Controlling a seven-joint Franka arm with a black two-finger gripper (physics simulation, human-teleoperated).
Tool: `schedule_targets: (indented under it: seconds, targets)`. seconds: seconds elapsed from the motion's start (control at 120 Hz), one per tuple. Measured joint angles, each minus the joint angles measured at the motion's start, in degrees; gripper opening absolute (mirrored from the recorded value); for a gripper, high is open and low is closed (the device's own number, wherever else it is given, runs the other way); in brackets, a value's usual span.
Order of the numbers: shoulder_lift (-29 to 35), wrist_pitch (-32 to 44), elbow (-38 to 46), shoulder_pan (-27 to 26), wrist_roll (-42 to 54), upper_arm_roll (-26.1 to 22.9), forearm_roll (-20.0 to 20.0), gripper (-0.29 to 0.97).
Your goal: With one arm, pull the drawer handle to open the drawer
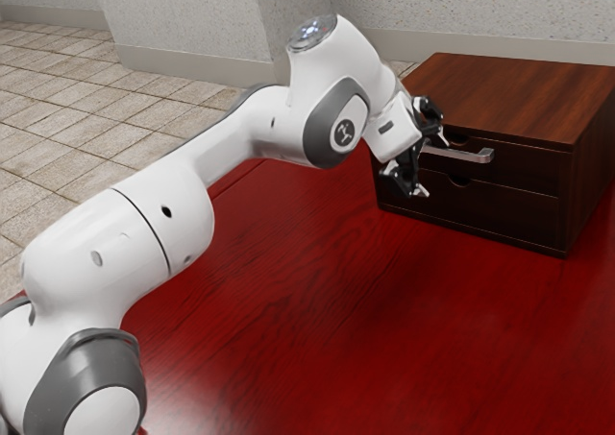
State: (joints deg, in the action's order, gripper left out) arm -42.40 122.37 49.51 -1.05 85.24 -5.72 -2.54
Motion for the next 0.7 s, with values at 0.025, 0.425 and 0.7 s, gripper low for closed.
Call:
schedule_targets:
  seconds: [0.025, 0.425, 0.7]
  targets:
    - [0.03, -0.06, 0.0, 0.0, -0.03, 0.0, 0.0, 0.65]
    - [1.01, -2.02, 0.04, -0.09, -1.31, 0.04, -0.03, 0.43]
    - [2.66, -6.67, 0.33, 0.23, -3.46, 0.58, -0.17, 0.34]
